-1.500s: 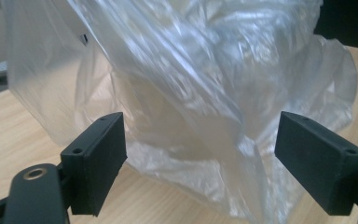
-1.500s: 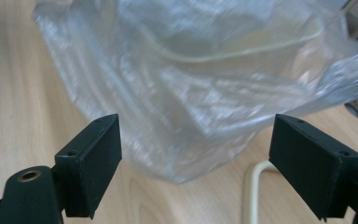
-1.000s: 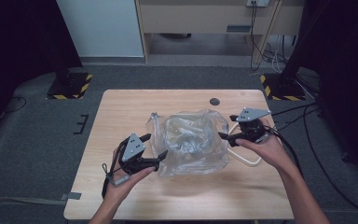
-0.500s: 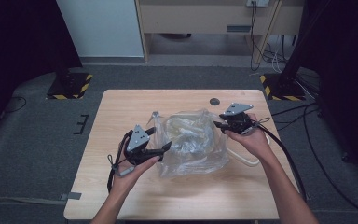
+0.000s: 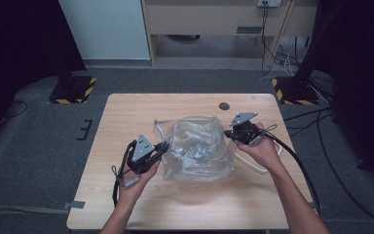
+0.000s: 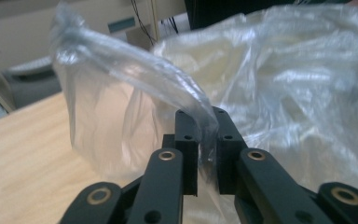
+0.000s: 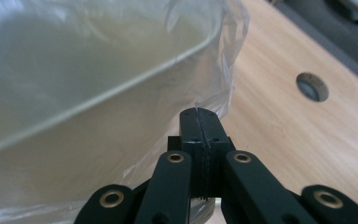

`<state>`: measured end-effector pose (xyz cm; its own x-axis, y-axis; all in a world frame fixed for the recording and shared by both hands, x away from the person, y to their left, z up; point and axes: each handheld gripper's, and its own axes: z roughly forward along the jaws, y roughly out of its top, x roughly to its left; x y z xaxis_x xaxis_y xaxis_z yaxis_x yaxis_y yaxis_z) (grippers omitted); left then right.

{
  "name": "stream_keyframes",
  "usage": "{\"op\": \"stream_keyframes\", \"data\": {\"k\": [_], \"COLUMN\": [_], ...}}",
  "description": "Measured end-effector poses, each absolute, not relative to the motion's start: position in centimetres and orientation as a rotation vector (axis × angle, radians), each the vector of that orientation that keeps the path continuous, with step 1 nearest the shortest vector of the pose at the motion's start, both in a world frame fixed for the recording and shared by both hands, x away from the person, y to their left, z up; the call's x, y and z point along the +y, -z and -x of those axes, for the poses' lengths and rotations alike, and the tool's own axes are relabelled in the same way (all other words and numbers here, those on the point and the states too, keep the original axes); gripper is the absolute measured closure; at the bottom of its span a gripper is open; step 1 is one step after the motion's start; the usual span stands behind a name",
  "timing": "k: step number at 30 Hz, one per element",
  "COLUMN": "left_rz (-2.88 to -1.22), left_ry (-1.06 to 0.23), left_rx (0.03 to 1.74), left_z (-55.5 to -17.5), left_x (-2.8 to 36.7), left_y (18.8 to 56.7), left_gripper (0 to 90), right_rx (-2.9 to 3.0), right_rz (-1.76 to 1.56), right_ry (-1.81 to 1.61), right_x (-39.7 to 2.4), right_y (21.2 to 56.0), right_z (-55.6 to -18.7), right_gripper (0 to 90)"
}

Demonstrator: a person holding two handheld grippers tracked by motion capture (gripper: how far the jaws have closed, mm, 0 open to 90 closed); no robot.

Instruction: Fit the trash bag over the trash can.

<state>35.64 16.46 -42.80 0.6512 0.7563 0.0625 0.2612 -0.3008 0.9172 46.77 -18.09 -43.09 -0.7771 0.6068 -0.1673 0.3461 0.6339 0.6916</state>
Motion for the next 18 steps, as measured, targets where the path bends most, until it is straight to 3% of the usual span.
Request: {"op": "stream_keyframes", "data": {"k": [18], "left_rz": [-1.964], "left_ry": [-0.520], "left_rx": [0.902], "left_z": [-36.3], "left_x": [17.9], "left_y": [46.9], "left_gripper": [83.4], "right_rx": [2.629], "right_rz": [-0.797], "right_ry": [-0.792], "right_x": [-17.0], "right_y": [46.8], "right_z": [-47.4], "right_gripper": [90.0]}}
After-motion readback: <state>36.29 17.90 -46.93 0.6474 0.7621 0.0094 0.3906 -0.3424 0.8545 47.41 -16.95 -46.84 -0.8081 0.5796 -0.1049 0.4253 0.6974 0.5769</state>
